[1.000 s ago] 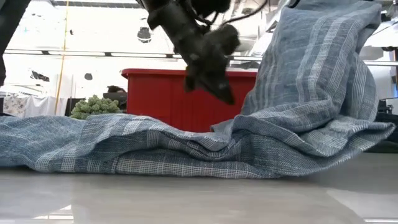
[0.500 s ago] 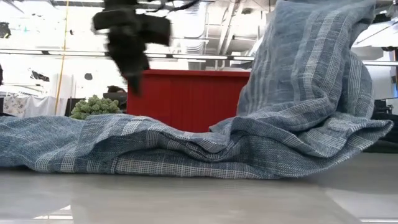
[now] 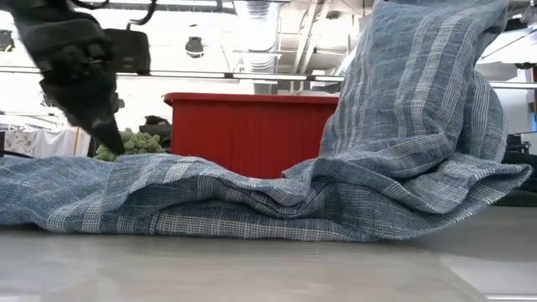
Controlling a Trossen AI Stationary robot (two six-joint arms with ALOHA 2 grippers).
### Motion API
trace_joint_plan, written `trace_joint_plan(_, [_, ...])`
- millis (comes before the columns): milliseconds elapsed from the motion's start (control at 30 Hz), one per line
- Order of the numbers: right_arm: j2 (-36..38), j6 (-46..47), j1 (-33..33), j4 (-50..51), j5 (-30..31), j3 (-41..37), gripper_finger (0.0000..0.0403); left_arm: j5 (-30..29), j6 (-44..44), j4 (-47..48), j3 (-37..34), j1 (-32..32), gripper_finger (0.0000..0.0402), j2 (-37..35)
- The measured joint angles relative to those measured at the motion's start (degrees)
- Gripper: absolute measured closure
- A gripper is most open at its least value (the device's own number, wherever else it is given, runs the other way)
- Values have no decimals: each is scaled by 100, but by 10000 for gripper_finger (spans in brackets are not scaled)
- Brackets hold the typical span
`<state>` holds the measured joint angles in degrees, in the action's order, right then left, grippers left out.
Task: Fold Laundry from Bin
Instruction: Fold the blue polo shirt
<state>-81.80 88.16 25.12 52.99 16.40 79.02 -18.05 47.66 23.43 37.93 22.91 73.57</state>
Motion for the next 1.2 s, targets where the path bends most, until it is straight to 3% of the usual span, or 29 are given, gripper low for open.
trace_joint_plan(100, [0, -12, -15, 2, 1, 0, 376, -302, 394, -96, -47, 390, 402, 206])
trace_joint_plan(233, [0, -38, -15, 9, 2, 0, 376, -234, 653, -336, -45, 642, 402, 653])
trace_joint_plan(400, [0, -123, -14, 6, 3, 0, 376, 21, 705, -819, -43, 672, 402, 1341])
trace_joint_plan(767, [0, 18, 57, 36, 21, 0, 376, 300, 608, -1851, 43, 605, 401, 1862])
trace_joint_plan(1200, [0, 2, 61, -55, 85, 0, 376, 567, -640, -2126, 1279, 75, 401, 2912])
